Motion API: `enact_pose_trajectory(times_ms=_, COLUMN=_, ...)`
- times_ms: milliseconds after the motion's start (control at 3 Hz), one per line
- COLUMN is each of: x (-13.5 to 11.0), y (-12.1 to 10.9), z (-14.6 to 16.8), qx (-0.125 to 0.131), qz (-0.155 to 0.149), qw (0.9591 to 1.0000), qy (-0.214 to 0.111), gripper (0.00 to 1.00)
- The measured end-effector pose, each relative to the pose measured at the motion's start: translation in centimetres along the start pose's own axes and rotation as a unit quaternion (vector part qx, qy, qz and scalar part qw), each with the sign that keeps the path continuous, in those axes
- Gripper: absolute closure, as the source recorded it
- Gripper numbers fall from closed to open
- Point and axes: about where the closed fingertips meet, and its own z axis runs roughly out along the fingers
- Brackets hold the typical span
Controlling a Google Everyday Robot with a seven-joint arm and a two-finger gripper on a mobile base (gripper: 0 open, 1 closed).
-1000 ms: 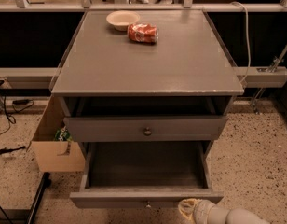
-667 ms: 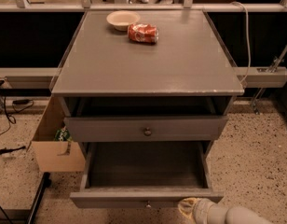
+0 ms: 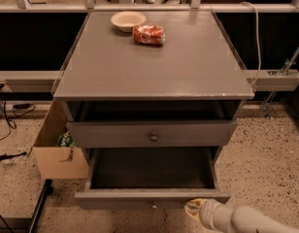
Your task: Close middle drawer
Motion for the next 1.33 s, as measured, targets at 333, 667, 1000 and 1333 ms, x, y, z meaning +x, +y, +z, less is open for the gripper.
enact_pose_trajectory(times_ms=333, x=-0.1, y=-1.0, z=1.0, qx=0.004, qz=0.000, qw=1.0000, qy=-0.003, gripper=1.00)
enact_pose_trajectory(times_ms=667, x=-0.6, y=-2.3, z=2.4, qx=0.006, qz=-0.001, qw=0.9999, qy=-0.010, gripper=1.00)
enact_pose_trajectory(times_ms=1000, x=-1.3, y=-3.4, z=3.8, qx=0.005, qz=-0.007, qw=0.9999, qy=-0.014, gripper=1.00)
enact_pose_trajectory(times_ms=1333, x=-2.8, y=-5.2, z=5.8, qx=0.002, qz=-0.016, qw=0.9996, qy=-0.023, gripper=1.00)
